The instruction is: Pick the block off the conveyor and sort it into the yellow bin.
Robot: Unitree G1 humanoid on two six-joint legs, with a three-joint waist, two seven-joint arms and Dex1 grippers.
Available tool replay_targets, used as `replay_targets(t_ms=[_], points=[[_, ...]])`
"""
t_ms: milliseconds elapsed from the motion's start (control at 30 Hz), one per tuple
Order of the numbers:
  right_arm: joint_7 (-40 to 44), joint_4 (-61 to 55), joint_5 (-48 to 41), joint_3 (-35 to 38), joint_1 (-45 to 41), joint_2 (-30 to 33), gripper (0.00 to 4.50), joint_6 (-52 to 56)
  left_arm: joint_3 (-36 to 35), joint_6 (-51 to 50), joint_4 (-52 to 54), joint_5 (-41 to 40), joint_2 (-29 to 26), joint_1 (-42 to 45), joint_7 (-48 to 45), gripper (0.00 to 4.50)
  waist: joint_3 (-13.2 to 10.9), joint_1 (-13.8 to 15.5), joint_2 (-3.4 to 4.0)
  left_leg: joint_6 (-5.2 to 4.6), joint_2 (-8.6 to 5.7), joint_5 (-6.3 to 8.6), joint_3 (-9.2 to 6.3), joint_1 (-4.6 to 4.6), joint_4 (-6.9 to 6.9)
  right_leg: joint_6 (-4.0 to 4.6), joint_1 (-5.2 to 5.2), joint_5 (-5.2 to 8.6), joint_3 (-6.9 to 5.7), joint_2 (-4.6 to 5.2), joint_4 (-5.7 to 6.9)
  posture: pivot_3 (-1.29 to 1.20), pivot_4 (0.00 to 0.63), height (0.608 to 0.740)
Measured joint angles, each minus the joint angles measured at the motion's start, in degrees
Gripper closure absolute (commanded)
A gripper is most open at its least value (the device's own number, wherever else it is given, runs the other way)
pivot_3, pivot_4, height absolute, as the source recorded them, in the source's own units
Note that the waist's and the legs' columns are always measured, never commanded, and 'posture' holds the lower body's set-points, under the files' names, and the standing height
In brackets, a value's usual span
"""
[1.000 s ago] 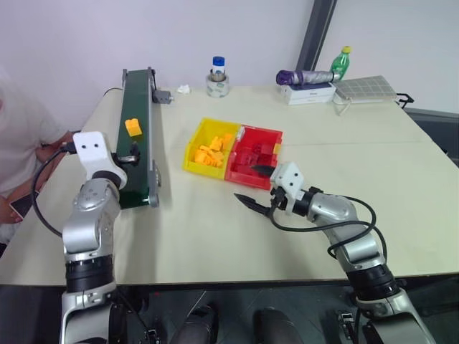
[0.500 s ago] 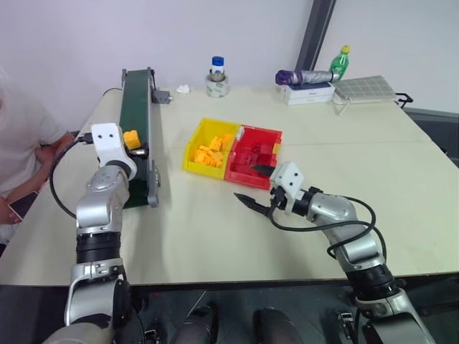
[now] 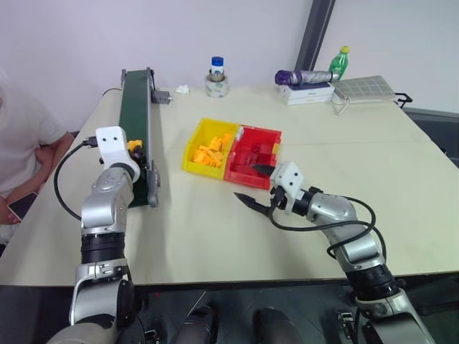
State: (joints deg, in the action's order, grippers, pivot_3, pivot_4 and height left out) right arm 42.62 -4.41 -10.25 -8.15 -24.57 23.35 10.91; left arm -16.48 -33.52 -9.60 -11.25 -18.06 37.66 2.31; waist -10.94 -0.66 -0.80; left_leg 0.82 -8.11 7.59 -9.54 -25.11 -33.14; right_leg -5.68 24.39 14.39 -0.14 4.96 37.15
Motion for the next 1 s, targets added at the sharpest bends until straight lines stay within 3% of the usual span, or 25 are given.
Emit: replay_targets(t_ms=[367,633,833,867,1000], points=[[-0.13,-0.01,0.0,0.0,0.07,0.09,0.0,0.0,5.76,4.26,5.55,-3.57,5.41,2.61,-9.11,3.18,0.0,-0.07,0.0,0.0,-0.01,0.0,0.02,0.0,-0.05,0.0,-0.04,-0.01,0.0,0.0,0.0,0.0,0.15,0.74],[-1.26,-1.44,0.02,0.14,1.6,0.35,0.0,0.56,10.87,7.82,-5.3,-2.99,10.04,6.42,-13.69,3.18,0.0,-0.09,-0.01,-0.1,-0.01,-0.06,0.02,0.01,-0.06,-0.01,-0.04,-0.01,0.01,0.0,0.01,0.0,0.15,0.74],[-1.98,-3.01,0.03,0.25,2.46,0.46,0.0,1.18,11.07,11.77,-11.56,-2.91,11.57,9.78,-14.87,0.3,0.0,0.03,-0.01,-0.1,-0.02,-0.06,0.02,0.01,-0.07,-0.02,-0.04,-0.01,0.01,0.01,0.01,0.0,0.15,0.74],[-2.02,-3.2,0.03,0.25,2.47,0.46,0.0,1.22,11.04,11.98,-11.65,-3.07,11.58,10.1,-15.15,0.12,0.0,0.03,-0.01,-0.1,-0.02,-0.06,0.02,0.01,-0.07,-0.02,-0.04,-0.01,0.01,0.01,0.01,0.0,0.15,0.74],[-2.27,-3.64,0.03,0.33,2.71,0.69,0.0,1.28,11.18,13.87,-8.94,-2.94,10.85,9.19,-16.39,0.12,0.0,-0.18,-0.01,-0.1,-0.01,-0.07,0.02,0.01,-0.06,-0.02,-0.03,-0.01,0.01,0.01,0.02,0.0,0.15,0.74]])
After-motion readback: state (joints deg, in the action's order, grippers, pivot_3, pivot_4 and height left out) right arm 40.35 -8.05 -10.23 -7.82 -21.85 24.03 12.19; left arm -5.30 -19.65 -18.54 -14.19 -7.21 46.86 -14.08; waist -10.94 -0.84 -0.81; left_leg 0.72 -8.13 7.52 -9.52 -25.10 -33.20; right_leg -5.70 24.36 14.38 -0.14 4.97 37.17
